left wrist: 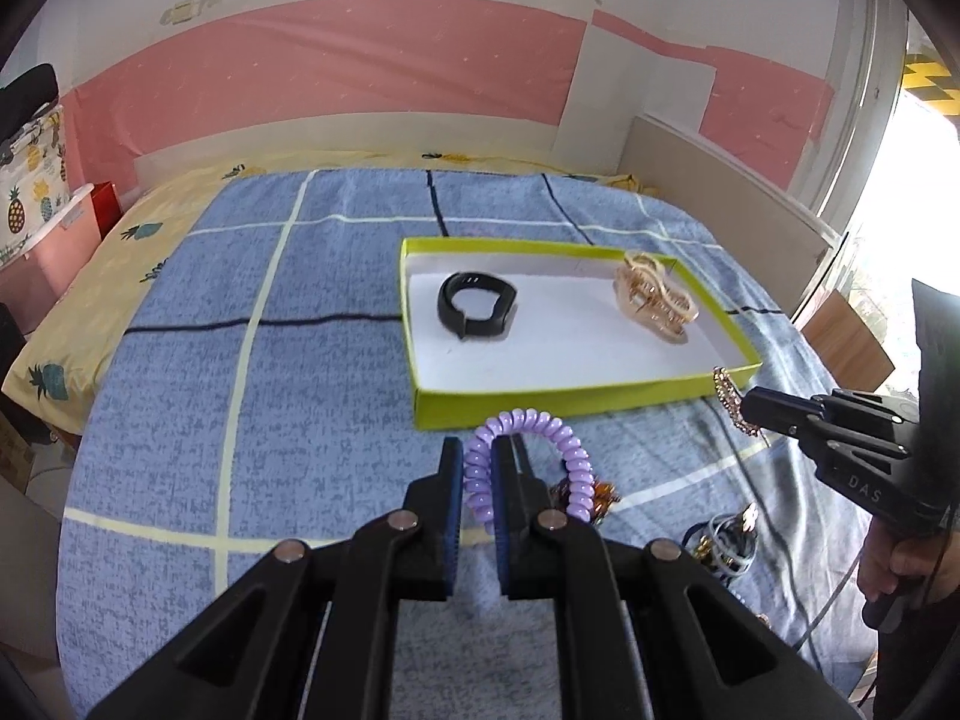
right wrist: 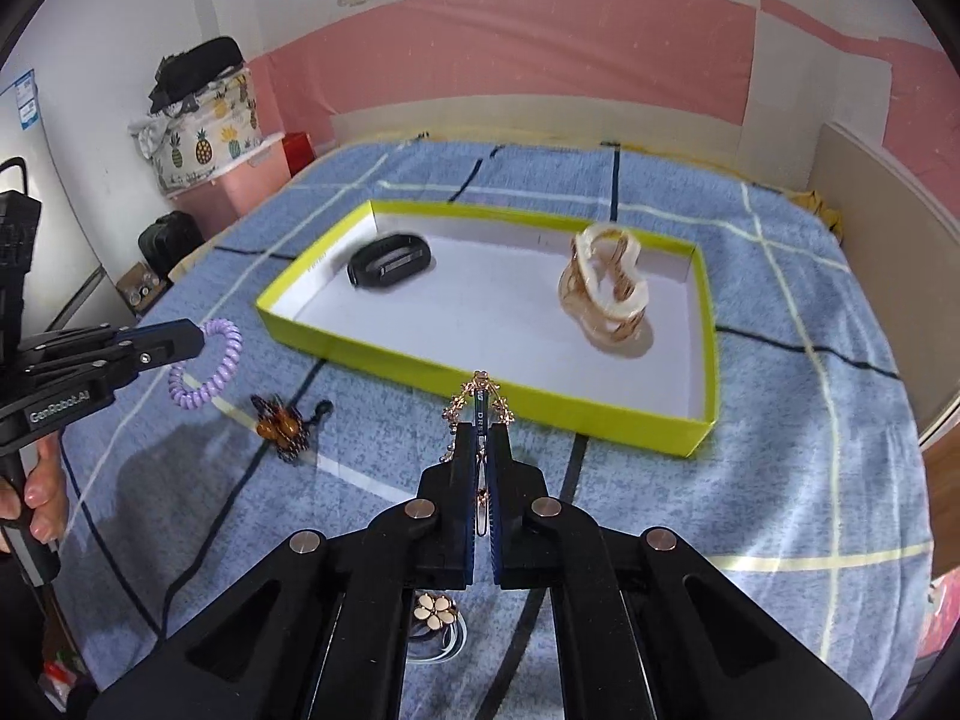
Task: Organize jewelry
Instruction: 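Carry the tie and chain into the yellow box and open both tools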
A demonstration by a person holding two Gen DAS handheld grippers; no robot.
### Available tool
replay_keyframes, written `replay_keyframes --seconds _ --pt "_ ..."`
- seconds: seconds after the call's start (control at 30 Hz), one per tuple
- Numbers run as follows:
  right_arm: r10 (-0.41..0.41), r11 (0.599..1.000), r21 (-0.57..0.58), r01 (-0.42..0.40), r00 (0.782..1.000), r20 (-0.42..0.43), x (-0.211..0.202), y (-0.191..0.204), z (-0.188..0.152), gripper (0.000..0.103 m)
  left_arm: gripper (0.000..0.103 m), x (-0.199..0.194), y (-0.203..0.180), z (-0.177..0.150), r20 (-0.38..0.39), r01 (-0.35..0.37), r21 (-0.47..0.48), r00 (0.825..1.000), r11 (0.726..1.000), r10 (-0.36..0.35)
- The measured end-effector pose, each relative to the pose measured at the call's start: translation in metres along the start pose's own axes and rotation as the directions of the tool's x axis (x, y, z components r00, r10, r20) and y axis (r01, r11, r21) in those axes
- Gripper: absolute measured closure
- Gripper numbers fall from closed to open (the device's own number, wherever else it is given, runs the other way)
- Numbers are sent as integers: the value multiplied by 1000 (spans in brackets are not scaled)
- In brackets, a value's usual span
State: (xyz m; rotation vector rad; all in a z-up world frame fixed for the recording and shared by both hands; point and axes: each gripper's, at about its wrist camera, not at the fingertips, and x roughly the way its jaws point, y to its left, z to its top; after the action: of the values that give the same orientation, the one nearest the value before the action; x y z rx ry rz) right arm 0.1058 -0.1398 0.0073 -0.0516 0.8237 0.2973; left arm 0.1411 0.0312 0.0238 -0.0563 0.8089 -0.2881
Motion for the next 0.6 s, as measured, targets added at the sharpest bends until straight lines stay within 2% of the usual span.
replay_keyframes --seconds 0.2,0.37,0.6 --pt "-28 999 28 28 999 29 -6 -15 17 100 94 8 -10 23 10 3 22 1000 1000 -4" --pt "-57 997 51 56 998 20 6 -33 33 100 94 26 -11 46 6 3 23 1000 1000 -3" --pt "-82 993 80 85 996 -39 36 -56 45 100 94 66 -14 60 -72 31 14 997 999 -30"
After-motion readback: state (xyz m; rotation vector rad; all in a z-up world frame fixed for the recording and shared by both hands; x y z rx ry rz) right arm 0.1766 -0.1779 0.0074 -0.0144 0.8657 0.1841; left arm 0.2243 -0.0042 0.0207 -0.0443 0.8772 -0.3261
